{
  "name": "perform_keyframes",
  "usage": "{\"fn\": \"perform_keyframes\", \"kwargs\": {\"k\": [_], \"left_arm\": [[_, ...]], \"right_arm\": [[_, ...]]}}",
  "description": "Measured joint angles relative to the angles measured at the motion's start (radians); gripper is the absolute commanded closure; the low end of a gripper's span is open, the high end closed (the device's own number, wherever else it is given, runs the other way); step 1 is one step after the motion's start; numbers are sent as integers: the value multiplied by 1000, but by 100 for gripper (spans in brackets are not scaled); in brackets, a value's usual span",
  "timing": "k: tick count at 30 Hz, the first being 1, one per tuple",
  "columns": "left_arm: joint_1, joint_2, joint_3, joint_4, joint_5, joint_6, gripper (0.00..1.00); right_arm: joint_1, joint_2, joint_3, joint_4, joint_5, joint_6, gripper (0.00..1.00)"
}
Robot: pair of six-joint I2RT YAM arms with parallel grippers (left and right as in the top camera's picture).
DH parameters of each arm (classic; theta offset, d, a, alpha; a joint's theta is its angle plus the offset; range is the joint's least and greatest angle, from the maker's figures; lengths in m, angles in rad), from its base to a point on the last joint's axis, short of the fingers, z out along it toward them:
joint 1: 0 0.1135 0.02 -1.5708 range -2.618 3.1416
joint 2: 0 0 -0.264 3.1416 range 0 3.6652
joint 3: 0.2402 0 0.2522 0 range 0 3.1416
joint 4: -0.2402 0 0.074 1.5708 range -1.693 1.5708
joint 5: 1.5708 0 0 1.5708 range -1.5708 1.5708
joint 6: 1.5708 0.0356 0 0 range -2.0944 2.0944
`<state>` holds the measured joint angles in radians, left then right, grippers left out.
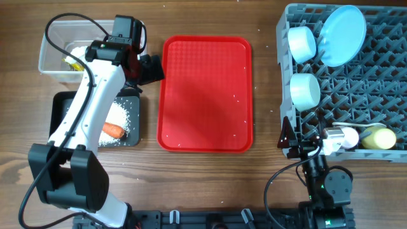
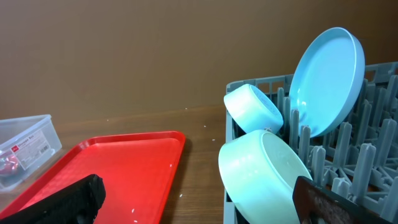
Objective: Sort waste into correct bins and load items into the dishwasher rack
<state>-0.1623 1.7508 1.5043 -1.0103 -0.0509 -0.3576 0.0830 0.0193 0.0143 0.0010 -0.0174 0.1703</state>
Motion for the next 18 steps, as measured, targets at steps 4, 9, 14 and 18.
{"fn": "perform_keyframes", "kwargs": {"k": [4, 9, 14, 18], "left_arm": [[0, 0, 0, 0, 0, 0, 0], [0, -3, 0, 3, -5, 1, 0], [0, -224, -28, 199, -5, 21, 0], [2, -529, -337, 597, -3, 79, 0]], "right_arm": [[0, 0, 0, 0, 0, 0, 0], [0, 0, 0, 0, 0, 0, 0], [0, 0, 0, 0, 0, 0, 0], [0, -4, -4, 0, 0, 0, 0]]}}
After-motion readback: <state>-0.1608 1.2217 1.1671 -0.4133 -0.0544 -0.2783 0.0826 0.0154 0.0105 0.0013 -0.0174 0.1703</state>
